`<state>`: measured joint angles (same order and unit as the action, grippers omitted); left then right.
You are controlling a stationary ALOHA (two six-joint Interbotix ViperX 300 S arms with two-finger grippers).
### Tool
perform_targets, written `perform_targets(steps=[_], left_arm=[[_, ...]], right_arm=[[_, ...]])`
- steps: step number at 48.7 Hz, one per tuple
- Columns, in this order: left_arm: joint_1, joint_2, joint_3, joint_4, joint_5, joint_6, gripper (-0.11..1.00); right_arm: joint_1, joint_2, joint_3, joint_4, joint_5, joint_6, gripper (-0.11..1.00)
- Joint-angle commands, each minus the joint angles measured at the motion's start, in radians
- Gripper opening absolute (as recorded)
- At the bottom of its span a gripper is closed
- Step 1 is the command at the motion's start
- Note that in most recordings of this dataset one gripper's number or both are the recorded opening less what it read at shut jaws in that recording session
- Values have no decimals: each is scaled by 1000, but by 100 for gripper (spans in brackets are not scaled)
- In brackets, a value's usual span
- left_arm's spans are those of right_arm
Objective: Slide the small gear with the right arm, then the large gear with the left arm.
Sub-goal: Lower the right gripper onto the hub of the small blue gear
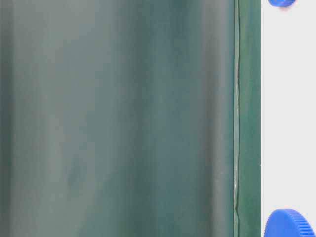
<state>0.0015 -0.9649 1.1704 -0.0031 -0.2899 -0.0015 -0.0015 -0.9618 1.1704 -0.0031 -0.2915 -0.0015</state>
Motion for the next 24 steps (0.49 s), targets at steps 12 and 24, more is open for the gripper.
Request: perform_targets(steps=[12,24], left_arm=[[5,5,-20,-6,81,9,0],[46,12,-20,-8,137,5,0]], right_arm=[[-14,38,-80,5,167,14,53],[-95,44,-92,32,322,34,53]])
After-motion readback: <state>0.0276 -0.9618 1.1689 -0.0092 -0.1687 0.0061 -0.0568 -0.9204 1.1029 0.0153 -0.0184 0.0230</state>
